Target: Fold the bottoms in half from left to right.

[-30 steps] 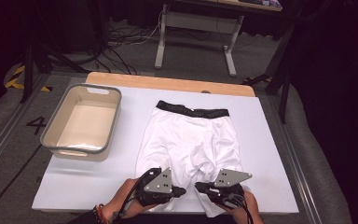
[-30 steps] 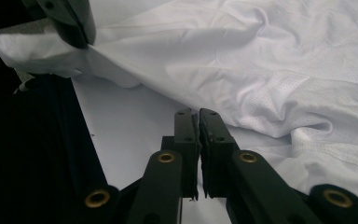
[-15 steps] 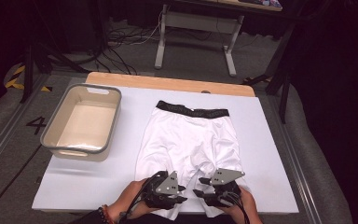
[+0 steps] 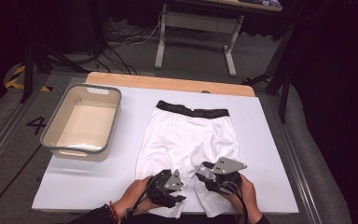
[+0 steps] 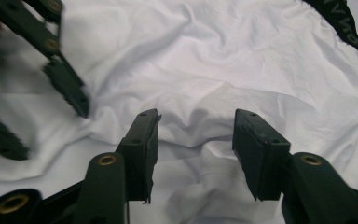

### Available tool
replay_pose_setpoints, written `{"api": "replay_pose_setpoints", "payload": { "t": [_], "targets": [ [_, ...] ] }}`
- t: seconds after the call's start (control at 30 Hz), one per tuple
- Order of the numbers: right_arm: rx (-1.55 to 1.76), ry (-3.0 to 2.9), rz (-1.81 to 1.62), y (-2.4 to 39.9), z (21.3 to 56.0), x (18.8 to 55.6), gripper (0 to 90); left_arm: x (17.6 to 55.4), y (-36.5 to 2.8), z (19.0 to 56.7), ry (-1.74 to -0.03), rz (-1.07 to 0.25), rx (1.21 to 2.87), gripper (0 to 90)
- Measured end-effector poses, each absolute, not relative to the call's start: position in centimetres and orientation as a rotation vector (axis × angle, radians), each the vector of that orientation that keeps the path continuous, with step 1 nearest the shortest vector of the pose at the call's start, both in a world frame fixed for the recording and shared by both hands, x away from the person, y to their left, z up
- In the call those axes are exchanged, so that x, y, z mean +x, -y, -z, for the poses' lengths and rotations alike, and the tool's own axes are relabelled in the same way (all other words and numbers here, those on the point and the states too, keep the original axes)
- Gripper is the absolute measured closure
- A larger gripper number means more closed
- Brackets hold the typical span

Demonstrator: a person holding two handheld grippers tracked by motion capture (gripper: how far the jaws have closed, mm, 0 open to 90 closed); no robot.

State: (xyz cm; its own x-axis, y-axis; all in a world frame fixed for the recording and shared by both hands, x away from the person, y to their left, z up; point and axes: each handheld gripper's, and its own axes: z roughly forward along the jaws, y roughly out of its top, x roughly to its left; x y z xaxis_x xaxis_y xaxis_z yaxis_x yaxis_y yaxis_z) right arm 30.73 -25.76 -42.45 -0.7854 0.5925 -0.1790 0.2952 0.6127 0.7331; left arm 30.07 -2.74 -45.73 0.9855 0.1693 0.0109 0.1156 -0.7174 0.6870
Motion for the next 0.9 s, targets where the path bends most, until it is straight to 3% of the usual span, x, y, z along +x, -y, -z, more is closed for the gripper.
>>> {"api": "replay_pose_setpoints", "payload": {
  "t": [0.1,0.2,0.27,0.3,0.33,0.43,0.47,0.9],
  "targets": [
    [0.687,-2.471,-0.904,25.2,43.0,32.3,47.2,30.1,2.7,45.7,-0.176,-0.087,2.378,55.9],
    [0.737,-2.501,-0.872,25.0,43.7,34.0,52.9,30.5,2.7,45.6,-0.172,-0.069,2.381,61.6],
    [0.755,-2.500,-0.854,24.9,43.8,34.4,54.4,30.7,2.6,45.5,-0.186,-0.072,2.386,79.1],
    [0.781,-2.519,-0.842,24.6,44.2,35.0,64.5,30.9,2.5,45.6,-0.179,-0.055,2.376,83.8],
    [0.785,-2.517,-0.837,24.6,44.3,35.2,68.9,31.0,2.5,45.5,-0.180,-0.054,2.382,84.9],
    [0.800,-2.516,-0.844,24.4,44.4,35.4,84.6,31.0,2.7,45.4,-0.175,-0.063,2.387,87.0],
    [0.799,-2.508,-0.840,24.4,44.3,35.4,86.0,30.8,2.7,45.3,-0.168,-0.092,2.373,87.1],
    [0.834,-2.271,-1.136,25.2,39.4,34.4,85.7,29.6,3.4,43.2,-0.114,-0.138,2.208,82.0]
  ]
}}
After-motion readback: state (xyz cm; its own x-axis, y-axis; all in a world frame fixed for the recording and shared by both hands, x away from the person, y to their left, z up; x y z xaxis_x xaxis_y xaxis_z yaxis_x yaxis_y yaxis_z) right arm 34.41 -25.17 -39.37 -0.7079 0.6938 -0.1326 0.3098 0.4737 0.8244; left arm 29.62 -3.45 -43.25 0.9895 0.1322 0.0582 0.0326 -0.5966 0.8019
